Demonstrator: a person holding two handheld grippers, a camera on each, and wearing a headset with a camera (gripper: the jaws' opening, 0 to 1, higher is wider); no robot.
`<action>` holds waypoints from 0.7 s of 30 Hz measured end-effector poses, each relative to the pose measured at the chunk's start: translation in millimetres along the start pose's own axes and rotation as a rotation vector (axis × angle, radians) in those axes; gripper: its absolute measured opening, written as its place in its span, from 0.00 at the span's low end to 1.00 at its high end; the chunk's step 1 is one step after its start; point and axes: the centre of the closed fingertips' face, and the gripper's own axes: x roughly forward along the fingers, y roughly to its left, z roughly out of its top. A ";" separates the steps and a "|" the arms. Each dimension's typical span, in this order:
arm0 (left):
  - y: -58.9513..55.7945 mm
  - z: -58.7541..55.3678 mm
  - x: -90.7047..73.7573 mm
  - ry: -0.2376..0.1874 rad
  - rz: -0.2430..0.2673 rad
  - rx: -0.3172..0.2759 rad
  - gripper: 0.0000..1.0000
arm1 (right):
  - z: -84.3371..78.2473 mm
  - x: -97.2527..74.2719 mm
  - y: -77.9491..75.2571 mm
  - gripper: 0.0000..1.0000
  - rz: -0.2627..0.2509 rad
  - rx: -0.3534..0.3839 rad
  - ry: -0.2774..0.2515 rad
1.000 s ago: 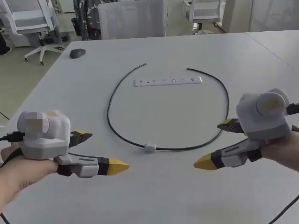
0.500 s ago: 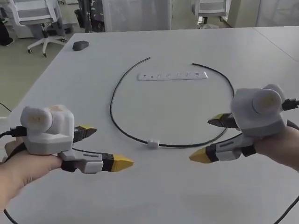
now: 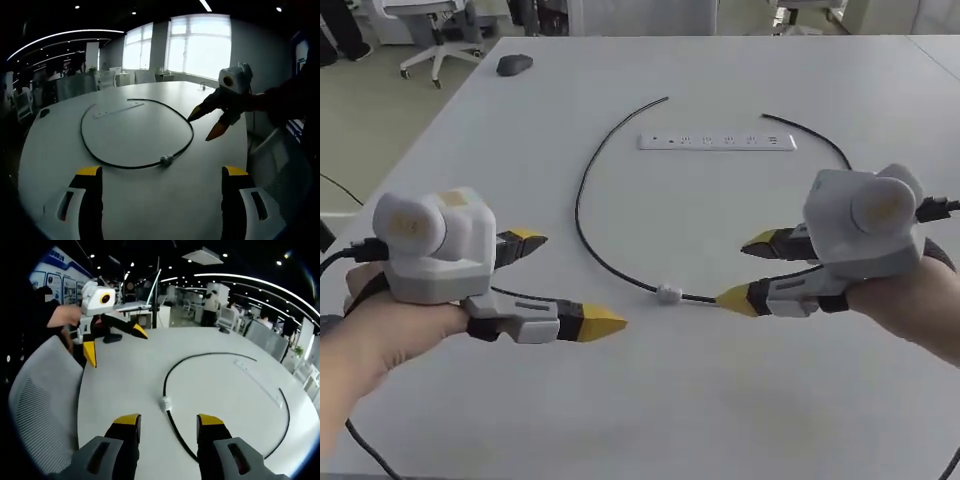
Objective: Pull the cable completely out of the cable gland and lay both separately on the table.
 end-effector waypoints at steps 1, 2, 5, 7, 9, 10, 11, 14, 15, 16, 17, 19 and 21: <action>-0.2 -0.6 0.7 0.000 -0.001 -0.002 0.99 | 0.7 2.7 -0.2 0.41 0.000 -0.009 0.000; -0.5 -0.9 1.3 -0.002 -0.002 -0.004 0.99 | 2.4 7.2 0.5 0.39 0.009 -0.017 -0.006; -3.0 0.3 2.7 -0.015 -0.015 -0.004 0.99 | 3.2 18.3 2.0 0.35 0.027 -0.021 -0.006; -2.5 -1.6 3.5 -0.007 -0.015 -0.001 0.99 | 2.4 25.3 1.9 0.33 0.036 -0.022 0.000; -0.3 -2.8 3.8 -0.003 -0.010 0.003 0.99 | 2.1 33.8 2.1 0.34 0.041 -0.033 0.004; 0.2 -2.5 3.8 -0.006 -0.010 0.001 0.99 | 1.7 36.3 1.3 0.34 0.040 -0.037 0.004; 1.9 -2.8 3.8 -0.007 -0.007 -0.003 0.99 | 1.2 39.4 1.6 0.33 0.048 -0.042 0.006; 2.6 -2.6 3.8 -0.008 -0.005 -0.005 0.99 | -0.6 46.0 2.8 0.30 0.062 -0.036 0.008; 3.1 -2.9 4.1 -0.009 -0.005 -0.008 0.99 | -2.2 48.9 3.5 0.29 0.070 -0.033 0.011; 3.4 -2.9 4.3 -0.012 -0.003 -0.008 0.99 | -2.7 51.0 3.6 0.29 0.070 -0.034 0.009; 3.5 -2.4 4.5 -0.019 -0.001 -0.004 0.99 | -3.4 53.3 3.6 0.27 0.070 -0.037 0.010; 4.2 -5.0 5.3 -0.013 0.002 -0.009 0.99 | -5.3 58.9 5.3 0.26 0.079 -0.041 0.017; 4.9 -6.6 5.8 -0.013 0.001 -0.012 0.99 | -6.3 62.3 5.9 0.26 0.082 -0.047 0.019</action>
